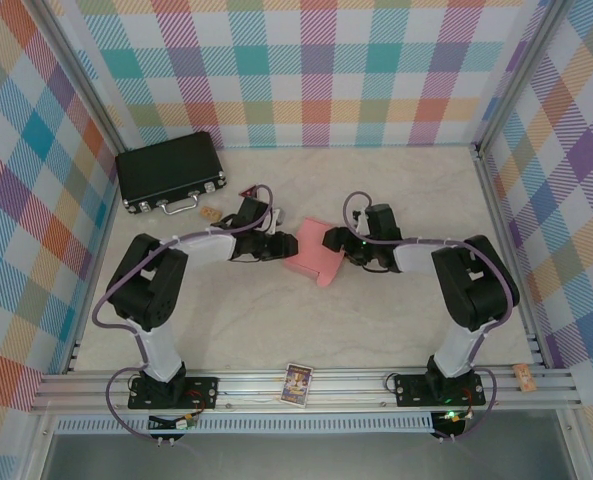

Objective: Fold the paper box

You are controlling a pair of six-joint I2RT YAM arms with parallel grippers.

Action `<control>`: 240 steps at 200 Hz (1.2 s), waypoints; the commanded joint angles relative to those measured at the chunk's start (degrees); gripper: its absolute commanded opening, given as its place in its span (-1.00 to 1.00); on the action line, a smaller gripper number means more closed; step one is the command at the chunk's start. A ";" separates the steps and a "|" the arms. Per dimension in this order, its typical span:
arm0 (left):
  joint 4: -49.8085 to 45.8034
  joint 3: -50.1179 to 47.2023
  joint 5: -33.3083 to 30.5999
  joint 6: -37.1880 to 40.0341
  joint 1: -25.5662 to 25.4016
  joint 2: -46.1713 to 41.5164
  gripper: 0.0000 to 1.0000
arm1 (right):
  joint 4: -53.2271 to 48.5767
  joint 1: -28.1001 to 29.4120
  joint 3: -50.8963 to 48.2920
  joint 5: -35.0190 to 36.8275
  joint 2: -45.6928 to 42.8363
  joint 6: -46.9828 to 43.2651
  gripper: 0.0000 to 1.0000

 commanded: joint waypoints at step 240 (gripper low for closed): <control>4.80 -0.57 -1.36 -1.92 1.43 5.95 -0.37 | -1.24 0.51 1.65 -6.10 4.98 -2.25 -0.33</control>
